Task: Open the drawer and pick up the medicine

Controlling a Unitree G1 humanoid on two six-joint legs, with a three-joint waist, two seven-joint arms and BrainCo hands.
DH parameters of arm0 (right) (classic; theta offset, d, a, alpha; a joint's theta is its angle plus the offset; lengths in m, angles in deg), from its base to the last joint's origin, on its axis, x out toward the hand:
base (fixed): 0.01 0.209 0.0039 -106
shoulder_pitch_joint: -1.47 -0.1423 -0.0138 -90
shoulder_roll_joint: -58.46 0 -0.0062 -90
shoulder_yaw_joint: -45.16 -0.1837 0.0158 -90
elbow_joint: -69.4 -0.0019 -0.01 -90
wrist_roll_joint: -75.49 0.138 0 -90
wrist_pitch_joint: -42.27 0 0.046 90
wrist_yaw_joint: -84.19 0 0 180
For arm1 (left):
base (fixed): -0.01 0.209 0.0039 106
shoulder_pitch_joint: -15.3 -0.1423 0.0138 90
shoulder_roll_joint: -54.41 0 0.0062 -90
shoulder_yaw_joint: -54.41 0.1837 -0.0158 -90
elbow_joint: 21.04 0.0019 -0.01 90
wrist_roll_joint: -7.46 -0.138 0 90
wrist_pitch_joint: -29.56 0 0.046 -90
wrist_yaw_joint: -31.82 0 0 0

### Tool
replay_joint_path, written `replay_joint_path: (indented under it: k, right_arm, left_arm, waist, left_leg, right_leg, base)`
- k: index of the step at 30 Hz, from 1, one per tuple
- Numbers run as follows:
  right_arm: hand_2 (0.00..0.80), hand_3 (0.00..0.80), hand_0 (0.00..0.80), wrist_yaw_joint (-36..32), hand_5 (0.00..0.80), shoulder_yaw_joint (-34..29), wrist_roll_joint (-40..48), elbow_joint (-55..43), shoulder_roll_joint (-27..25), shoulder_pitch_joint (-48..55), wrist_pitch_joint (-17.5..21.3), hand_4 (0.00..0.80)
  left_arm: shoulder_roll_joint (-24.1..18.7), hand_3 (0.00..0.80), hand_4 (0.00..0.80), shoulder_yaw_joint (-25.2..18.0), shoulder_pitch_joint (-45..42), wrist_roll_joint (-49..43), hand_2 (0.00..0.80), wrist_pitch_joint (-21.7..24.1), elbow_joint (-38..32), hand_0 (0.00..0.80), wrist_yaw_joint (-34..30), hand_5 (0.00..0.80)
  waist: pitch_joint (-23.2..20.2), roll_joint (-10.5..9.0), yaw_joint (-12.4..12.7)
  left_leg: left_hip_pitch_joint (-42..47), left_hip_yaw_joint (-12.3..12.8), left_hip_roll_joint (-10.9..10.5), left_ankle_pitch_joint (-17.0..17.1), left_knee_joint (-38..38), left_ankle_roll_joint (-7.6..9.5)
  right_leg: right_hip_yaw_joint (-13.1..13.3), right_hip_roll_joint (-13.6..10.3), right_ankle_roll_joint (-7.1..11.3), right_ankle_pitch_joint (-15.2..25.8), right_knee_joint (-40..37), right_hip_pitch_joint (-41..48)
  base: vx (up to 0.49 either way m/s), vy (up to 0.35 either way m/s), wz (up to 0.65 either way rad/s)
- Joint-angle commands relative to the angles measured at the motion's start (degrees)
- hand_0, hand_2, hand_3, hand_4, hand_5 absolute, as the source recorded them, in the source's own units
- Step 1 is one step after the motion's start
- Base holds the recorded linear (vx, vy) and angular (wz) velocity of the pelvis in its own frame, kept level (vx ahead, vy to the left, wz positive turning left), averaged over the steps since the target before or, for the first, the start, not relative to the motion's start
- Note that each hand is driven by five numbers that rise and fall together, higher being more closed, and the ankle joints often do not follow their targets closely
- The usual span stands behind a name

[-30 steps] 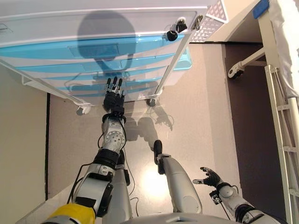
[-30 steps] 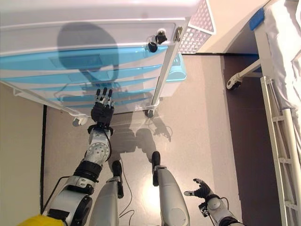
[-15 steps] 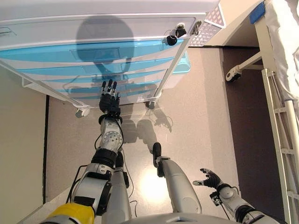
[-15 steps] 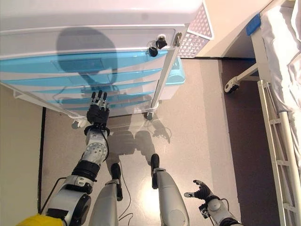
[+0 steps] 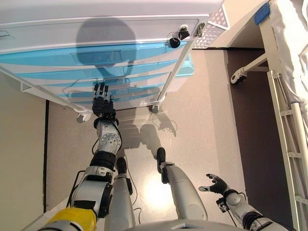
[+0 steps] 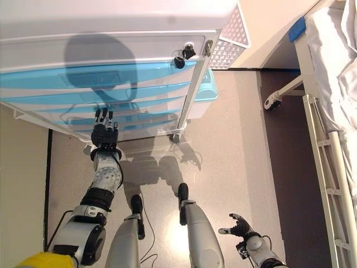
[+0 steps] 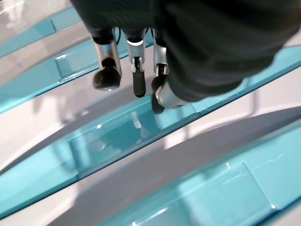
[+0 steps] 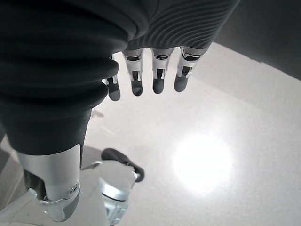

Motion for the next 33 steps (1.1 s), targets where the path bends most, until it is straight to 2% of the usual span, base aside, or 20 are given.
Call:
replay_joint_path:
  k: [1,12,13,14,15,23,33]
  right_arm:
    - [0.0,0.0,0.0,0.1,0.0,1.4,-0.6,0.1,-4.2,2.5,-0.9,0.0]
    - [0.0,0.0,0.0,0.2,0.0,1.7,-0.9,-0.9,-4.3,2.5,-0.9,0.0]
    - [0.0,0.0,0.0,0.3,0.0,1.6,-0.9,-0.9,-4.3,2.5,-0.8,0.0]
    - [0.0,0.0,0.0,0.4,0.0,1.7,-0.9,-1.0,-4.3,2.4,-0.8,0.0]
    - [0.0,0.0,0.0,0.4,0.0,1.6,-0.9,-1.1,-4.2,2.3,-0.9,0.0]
    - [0.0,0.0,0.0,0.3,0.0,1.3,-0.8,-0.7,-4.2,2.0,-1.0,0.0]
    - [0.0,0.0,0.0,-0.2,0.0,1.2,-0.7,0.0,-3.8,1.5,-1.1,0.0]
  left_arm:
    - [-2.3,0.8,0.8,-2.0,5.3,-1.6,0.8,2.7,0.8,0.8,-0.6,0.8]
    - [-1.8,0.8,0.8,-2.8,4.9,-0.6,0.8,2.7,2.6,0.8,0.2,0.8]
    - [-1.7,0.74,0.74,-2.7,4.7,-0.9,0.74,2.4,3.2,0.74,0.3,0.74]
    - [-1.5,0.574,0.574,-2.6,4.7,-0.9,0.574,2.3,3.3,0.574,0.3,0.574]
    - [-1.4,0.0,0.0,-2.6,4.7,-1.0,0.0,2.2,3.2,0.0,0.2,0.0]
    - [0.3,0.0,0.0,-0.8,2.5,-1.5,0.0,0.9,0.8,0.0,-1.9,0.0]
    - [3.1,0.0,0.0,3.7,-2.4,-1.6,0.0,-1.8,-2.3,0.0,-4.8,0.0]
  waist:
    - [-0.6,0.28,-1.2]
    - [-0.3,0.3,-1.1]
    - [-0.3,0.33,-1.1]
    - [-0.2,0.29,-1.1]
    - [-0.2,0.27,-1.1]
    - [0.0,0.14,-1.0]
    - [1.0,0.68,-0.2]
  left_leg:
    - [-3.1,0.7,-2.4,-3.7,5.5,4.71]
    - [-3.4,0.7,-2.4,-4.0,6.4,4.88]
    - [-3.4,0.7,-2.4,-4.0,6.3,4.87]
    - [-3.4,0.7,-2.5,-4.0,6.3,4.87]
    - [-3.4,0.7,-2.4,-4.0,6.3,4.87]
    - [-3.5,0.7,-2.5,-3.9,6.1,4.94]
    - [-4.0,0.5,-2.8,-3.4,6.4,5.15]
  right_leg:
    - [-0.3,1.3,3.03,2.5,-1.0,1.9]
    - [0.1,1.4,2.87,2.3,-0.5,1.7]
    - [0.1,1.4,2.84,2.3,-0.5,1.7]
    - [0.2,1.4,2.83,2.3,-0.5,1.7]
    - [0.1,1.3,2.85,2.3,-0.5,1.7]
    - [0.0,1.3,2.87,2.5,-0.8,1.7]
    - [-0.4,1.0,2.67,2.6,-0.4,1.5]
  base:
    - [0.0,0.0,0.0]
    - [0.003,0.003,-0.01]
    - [0.0,0.0,0.0]
    - [0.0,0.0,0.0]
    - [0.0,0.0,0.0]
    - [0.0,0.0,0.0]
    - [0.0,0.0,0.0]
